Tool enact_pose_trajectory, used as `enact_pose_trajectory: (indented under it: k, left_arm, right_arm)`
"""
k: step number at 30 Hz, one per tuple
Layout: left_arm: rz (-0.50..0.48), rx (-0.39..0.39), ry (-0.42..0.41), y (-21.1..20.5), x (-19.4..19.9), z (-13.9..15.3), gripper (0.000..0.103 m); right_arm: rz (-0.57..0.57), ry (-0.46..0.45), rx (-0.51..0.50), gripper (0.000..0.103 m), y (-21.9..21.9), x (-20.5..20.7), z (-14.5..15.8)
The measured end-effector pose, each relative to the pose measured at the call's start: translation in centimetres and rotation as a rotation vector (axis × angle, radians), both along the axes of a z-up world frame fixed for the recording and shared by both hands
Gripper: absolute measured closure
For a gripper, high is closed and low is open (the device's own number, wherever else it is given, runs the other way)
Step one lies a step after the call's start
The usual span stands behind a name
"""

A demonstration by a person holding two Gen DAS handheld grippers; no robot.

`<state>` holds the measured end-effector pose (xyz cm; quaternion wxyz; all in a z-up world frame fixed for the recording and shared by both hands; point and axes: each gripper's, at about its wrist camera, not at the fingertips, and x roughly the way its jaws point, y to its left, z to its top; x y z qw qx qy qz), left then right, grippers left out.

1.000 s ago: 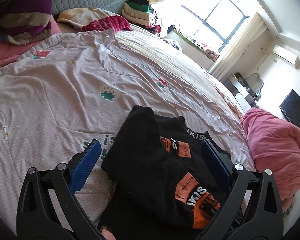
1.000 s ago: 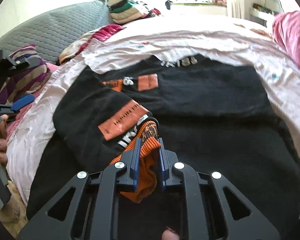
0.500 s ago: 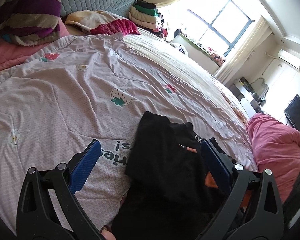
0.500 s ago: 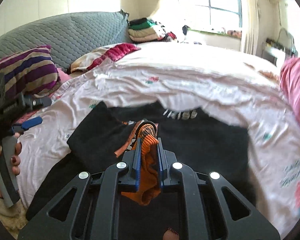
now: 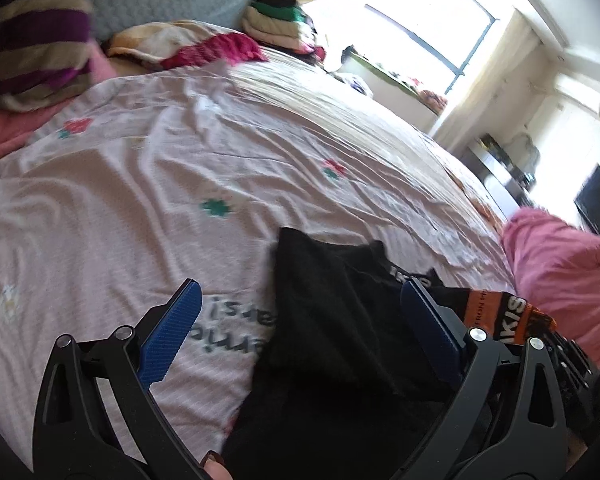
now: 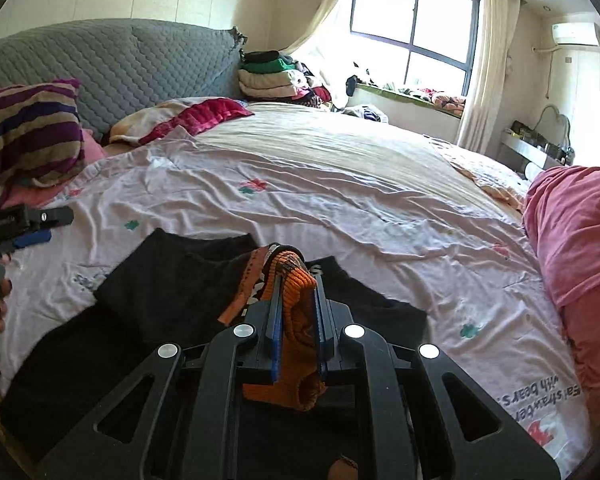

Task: Fold small clothes
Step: 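Drag the orange cuff across the shirt body and open the right gripper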

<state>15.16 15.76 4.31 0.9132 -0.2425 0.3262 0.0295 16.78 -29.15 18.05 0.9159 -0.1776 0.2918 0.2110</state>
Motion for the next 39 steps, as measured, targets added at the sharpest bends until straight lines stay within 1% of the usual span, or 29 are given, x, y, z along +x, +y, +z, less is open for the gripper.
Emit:
enact_pose_trajectory:
  k: [2, 4, 5, 7, 8, 9, 10, 12, 14, 16, 20, 23, 26, 27, 29, 30, 31, 36, 39]
  left_arm:
    - [-0.067, 0.026, 0.009, -1.0, 1.3, 0.4, 0.010]
    - [-0.099, 0.082, 0.020, -2.0, 2.5, 0.7, 0.011]
    - [-0.129, 0.111, 0.025, -2.6, 3.2, 0.7, 0.013]
    - [-0.169, 0.153, 0.041, -3.5, 4.2, 0.1, 0.022]
    - [-0.190, 0.159, 0.050, -3.9, 4.6, -0.4, 0.029]
    - [-0.202, 0.156, 0.056, -4.2, 4.8, -0.8, 0.034]
    - [-0.218, 0.145, 0.068, -4.5, 5.1, -1.5, 0.035]
    - [-0.240, 0.138, 0.090, -4.9, 5.7, -2.7, 0.042]
    - [-0.261, 0.160, 0.105, -5.4, 6.0, -3.6, 0.047]
    - [-0.269, 0.176, 0.118, -5.8, 6.1, -4.1, 0.047]
    - [-0.286, 0.179, 0.140, -6.3, 6.4, -5.2, 0.047]
    - [-0.295, 0.186, 0.172, -6.6, 6.7, -6.1, 0.047]
    - [-0.299, 0.195, 0.187, -6.8, 6.7, -6.5, 0.047]
    - [-0.299, 0.198, 0.187, -6.8, 6.7, -6.5, 0.047]
    - [-0.299, 0.193, 0.183, -6.8, 6.6, -6.4, 0.047]
    - [-0.301, 0.191, 0.181, -6.9, 6.5, -6.3, 0.047]
    - [-0.304, 0.191, 0.180, -7.0, 6.5, -6.3, 0.047]
    - [-0.322, 0.207, 0.189, -7.6, 6.2, -6.2, 0.047]
    - [-0.349, 0.218, 0.210, -8.3, 6.2, -6.5, 0.047]
  right_arm:
    - [-0.002, -0.005, -0.008, 0.091, -0.5, 0.3, -0.2]
    - [-0.008, -0.006, -0.010, 0.091, -1.1, 0.6, -0.6]
    - [-0.010, -0.005, -0.009, 0.091, -1.3, 0.7, -0.7]
    - [-0.016, -0.001, -0.003, 0.091, -1.8, 1.0, -1.1]
    - [-0.024, 0.004, 0.001, 0.091, -2.1, 1.3, -1.5]
    - [-0.029, 0.007, 0.004, 0.091, -2.3, 1.4, -1.7]
    - [-0.034, 0.011, 0.006, 0.091, -2.4, 1.5, -2.0]
    - [-0.043, 0.020, 0.010, 0.091, -2.7, 2.0, -2.5]
    - [-0.051, 0.024, 0.008, 0.091, -3.0, 2.3, -3.1]
    - [-0.057, 0.031, 0.003, 0.091, -3.3, 2.5, -3.6]
    - [-0.074, 0.051, 0.006, 0.091, -3.7, 2.9, -4.5]
    - [-0.081, 0.063, 0.007, 0.091, -3.9, 3.0, -4.9]
    - [-0.090, 0.064, 0.000, 0.089, -3.9, 3.1, -5.2]
    - [-0.097, 0.061, -0.005, 0.087, -3.9, 3.1, -5.2]
    - [-0.118, 0.042, -0.018, 0.076, -4.0, 3.1, -5.3]
    - [-0.122, 0.037, -0.020, 0.068, -4.1, 3.0, -5.3]
    - [-0.122, 0.039, -0.018, 0.066, -4.3, 3.0, -5.3]
    - [-0.092, 0.068, -0.029, 0.066, -3.6, 2.5, -6.0]
    - [-0.050, 0.111, -0.043, 0.066, -2.5, 2.2, -7.0]
